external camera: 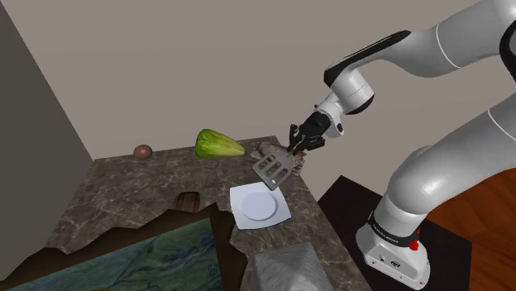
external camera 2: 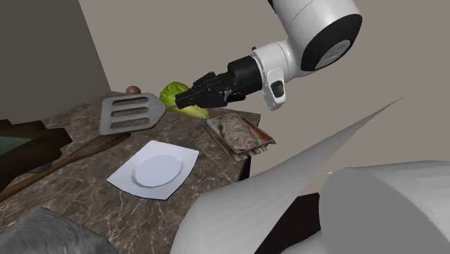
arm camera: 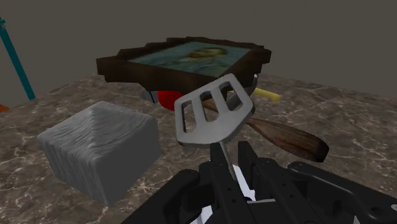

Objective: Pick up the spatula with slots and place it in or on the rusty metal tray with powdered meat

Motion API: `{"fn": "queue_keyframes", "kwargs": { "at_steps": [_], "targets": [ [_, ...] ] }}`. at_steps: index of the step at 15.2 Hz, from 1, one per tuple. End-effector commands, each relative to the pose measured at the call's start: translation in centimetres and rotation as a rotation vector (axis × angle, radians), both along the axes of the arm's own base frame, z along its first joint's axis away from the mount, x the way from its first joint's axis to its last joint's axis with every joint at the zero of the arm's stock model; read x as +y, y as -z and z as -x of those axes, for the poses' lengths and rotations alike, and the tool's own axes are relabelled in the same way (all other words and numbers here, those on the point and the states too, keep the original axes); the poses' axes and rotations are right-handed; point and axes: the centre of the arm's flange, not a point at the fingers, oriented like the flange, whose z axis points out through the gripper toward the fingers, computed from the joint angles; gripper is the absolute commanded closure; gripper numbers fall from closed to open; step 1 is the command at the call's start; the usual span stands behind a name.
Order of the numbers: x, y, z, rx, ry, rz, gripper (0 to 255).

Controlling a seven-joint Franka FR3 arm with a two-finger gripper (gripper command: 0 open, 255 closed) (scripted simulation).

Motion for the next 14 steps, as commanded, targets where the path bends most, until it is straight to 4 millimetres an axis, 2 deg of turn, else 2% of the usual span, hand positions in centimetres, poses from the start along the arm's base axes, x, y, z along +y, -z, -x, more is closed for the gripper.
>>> {"fn": "queue_keyframes", "kwargs": {
  "at_steps": [1, 4, 14],
  "targets": [
    [0.1, -1.1, 0.1, 0.0, 0.0, 0.0, 255],
    [0.1, -2.3, 0.1, 0.0, 0.0, 0.0, 255],
    [-8.7, -2.2, -9.8, 0.0, 0.0, 0.0, 255]
  ]
}}
